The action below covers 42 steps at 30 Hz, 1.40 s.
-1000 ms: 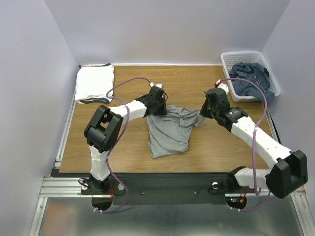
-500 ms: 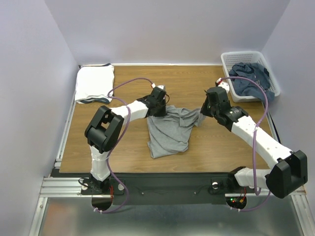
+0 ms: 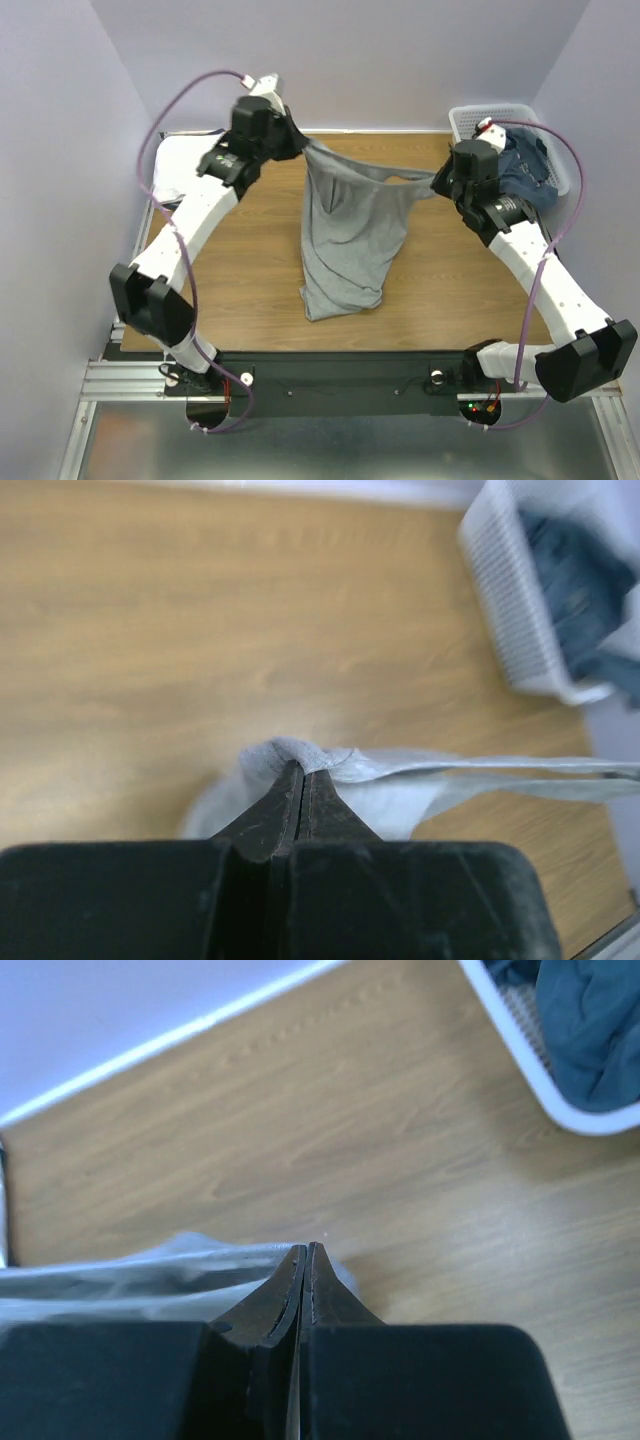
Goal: Fold and stack the tank tops
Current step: Flatten the tank top out
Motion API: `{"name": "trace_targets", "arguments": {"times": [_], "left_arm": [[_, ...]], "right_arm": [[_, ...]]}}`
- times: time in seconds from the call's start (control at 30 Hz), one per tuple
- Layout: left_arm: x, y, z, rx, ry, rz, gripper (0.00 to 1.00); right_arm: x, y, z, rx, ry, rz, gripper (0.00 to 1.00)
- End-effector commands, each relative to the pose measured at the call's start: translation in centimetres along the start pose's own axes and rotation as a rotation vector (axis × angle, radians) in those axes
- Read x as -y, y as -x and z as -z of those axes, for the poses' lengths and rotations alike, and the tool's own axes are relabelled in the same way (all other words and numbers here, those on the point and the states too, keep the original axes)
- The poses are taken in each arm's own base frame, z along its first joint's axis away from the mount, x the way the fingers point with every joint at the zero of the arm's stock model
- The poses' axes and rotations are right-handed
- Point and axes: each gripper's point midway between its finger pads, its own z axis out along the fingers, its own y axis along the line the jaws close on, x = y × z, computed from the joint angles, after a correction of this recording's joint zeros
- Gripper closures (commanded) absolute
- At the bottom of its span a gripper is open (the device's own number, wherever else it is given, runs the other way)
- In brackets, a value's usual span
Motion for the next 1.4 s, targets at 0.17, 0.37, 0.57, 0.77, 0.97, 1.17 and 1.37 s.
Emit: {"name": "trace_targets", "arguments": {"times": [0.17,0.37,0.57,0.77,0.97,1.17,1.37], "left_arm": [[3.9,7.2,7.9,0.083,-0.329,-0.013,1.00],[7.1,9.4,12.3,0.147,-0.488,-0.056,1.00],[13.2,9.8,19.6,0.253,-0.711,-0.245,1.00],[18.3,11.4,31.5,0.516,-0.910,-0.397,1.00],[20.2,12.1,41.8,0.704,-1.088,-0.446,1.00],[20.6,13.3,46.3,0.820,-1.131,-0.431,1.00],[19.8,16.8,43.5,0.863,-0.980,-0.329,1.00]], "right_arm": [[-0.3,9.7,2.0,0.217,-0.013,-0.053,0.99],[-1.4,14.0,4.7,0.304,0.043,-0.099,1.00],[-3.4,20.4,11.2,0.457,0.191,-0.147,1.00],[-5.0,25.7,21.7,0.644,0.444,-0.185,0.99],[-4.3,28.1,30.9,0.801,0.604,-0.202,0.99],[-2.7,29.8,37.4,0.923,0.669,-0.228,0.99],[-3.3,31.9,36.7,0.954,0.628,-0.228,0.99]]}}
